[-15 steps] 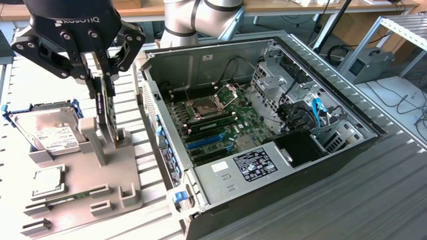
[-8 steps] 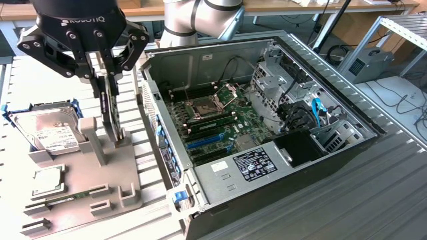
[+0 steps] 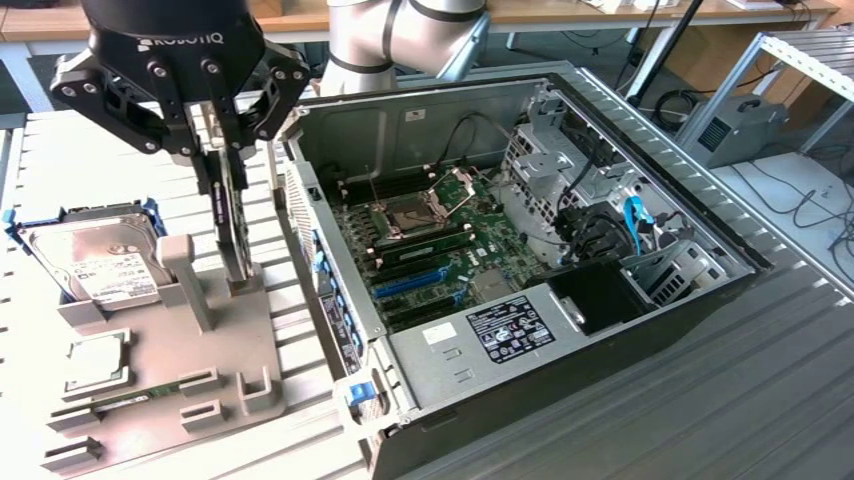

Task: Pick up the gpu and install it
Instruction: 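Pick up the gpu and move the gpu toward the slot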

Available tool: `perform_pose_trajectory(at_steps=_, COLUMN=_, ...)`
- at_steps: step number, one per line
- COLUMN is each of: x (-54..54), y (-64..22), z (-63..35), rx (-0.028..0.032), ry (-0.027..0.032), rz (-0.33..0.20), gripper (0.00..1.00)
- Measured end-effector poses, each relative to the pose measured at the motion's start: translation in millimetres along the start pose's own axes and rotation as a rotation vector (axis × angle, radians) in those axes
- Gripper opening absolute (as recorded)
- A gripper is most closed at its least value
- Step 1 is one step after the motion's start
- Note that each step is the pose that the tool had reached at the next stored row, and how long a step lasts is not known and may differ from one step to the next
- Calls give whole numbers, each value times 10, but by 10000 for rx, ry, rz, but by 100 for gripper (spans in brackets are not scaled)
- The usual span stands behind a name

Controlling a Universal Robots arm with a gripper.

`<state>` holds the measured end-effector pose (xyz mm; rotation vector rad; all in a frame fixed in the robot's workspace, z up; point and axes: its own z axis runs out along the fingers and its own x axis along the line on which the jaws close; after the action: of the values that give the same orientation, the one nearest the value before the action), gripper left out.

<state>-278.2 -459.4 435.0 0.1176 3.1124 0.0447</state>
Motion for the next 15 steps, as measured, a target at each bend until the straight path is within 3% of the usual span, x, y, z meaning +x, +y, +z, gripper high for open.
perform_pose_trajectory(at_steps=11, x=-98, y=7, z=3, rx=2, ry=-1, rz=0, gripper=26)
perform_pose_trajectory(at_steps=15, x=-294, y=22, z=8, rx=4, ry=0, rz=0, gripper=26)
